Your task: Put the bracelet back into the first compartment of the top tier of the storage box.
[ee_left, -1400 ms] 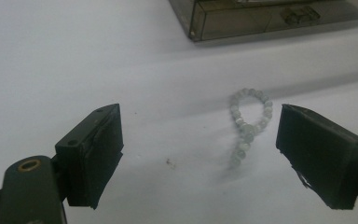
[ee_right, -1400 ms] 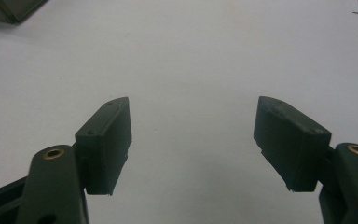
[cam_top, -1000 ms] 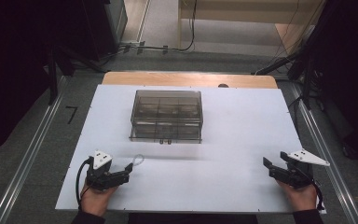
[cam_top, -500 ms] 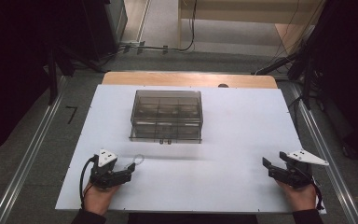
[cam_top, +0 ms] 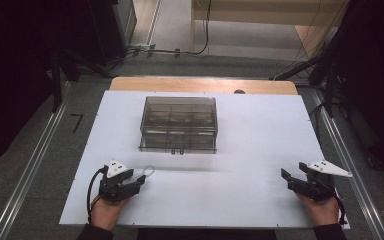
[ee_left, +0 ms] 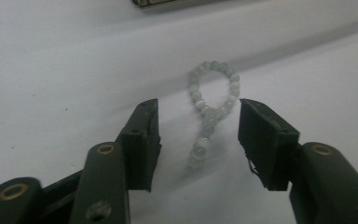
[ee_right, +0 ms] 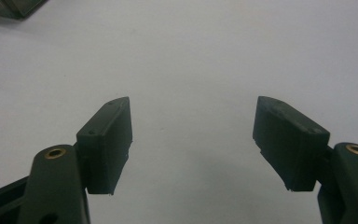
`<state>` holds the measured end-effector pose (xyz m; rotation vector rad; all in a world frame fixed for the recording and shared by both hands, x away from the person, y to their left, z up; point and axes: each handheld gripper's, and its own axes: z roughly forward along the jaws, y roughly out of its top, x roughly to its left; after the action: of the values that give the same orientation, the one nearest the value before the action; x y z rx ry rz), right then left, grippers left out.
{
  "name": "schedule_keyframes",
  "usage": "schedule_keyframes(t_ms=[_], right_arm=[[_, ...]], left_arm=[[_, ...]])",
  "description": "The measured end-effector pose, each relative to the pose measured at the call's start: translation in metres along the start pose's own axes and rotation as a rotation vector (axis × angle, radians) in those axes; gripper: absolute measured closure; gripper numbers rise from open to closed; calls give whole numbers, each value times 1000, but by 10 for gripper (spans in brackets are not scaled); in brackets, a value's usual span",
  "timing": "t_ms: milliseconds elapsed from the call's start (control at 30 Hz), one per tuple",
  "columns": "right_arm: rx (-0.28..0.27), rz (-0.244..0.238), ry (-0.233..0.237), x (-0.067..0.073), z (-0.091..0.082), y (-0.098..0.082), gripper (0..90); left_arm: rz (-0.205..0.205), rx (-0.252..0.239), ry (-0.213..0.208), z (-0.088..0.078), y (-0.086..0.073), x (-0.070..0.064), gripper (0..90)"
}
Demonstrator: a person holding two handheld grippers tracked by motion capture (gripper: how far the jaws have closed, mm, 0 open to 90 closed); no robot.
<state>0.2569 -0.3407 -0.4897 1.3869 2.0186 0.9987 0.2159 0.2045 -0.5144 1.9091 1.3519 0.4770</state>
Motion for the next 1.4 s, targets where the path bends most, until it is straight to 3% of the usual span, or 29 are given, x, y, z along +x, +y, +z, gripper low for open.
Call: schedule_keyframes(t_ms=[100,267,300,400,667,1067,1400], right_arm=[[0,1,1,0,0,0,264],[0,1,0,0,0,0,264],[-1,-1,-1,-1,0,0,265],[0,0,0,0,0,0,264],[0,0,1,0,0,0,265],[-1,-7,2,0,1,0,265],[4,-9,3,0,1,0,265]], left_arm=[[-1,9,-25,1,0,0,642],[-6,18,-46,1,0,1,746],[-4,18,-49,0,0,1,814],[-5,13,-50,-1,0,1,844],[-2,12,-55,-1,1,1,851],[27,-105,-55,-13,4,-4,855],[7,-179,-61,-22,5,-5,855]])
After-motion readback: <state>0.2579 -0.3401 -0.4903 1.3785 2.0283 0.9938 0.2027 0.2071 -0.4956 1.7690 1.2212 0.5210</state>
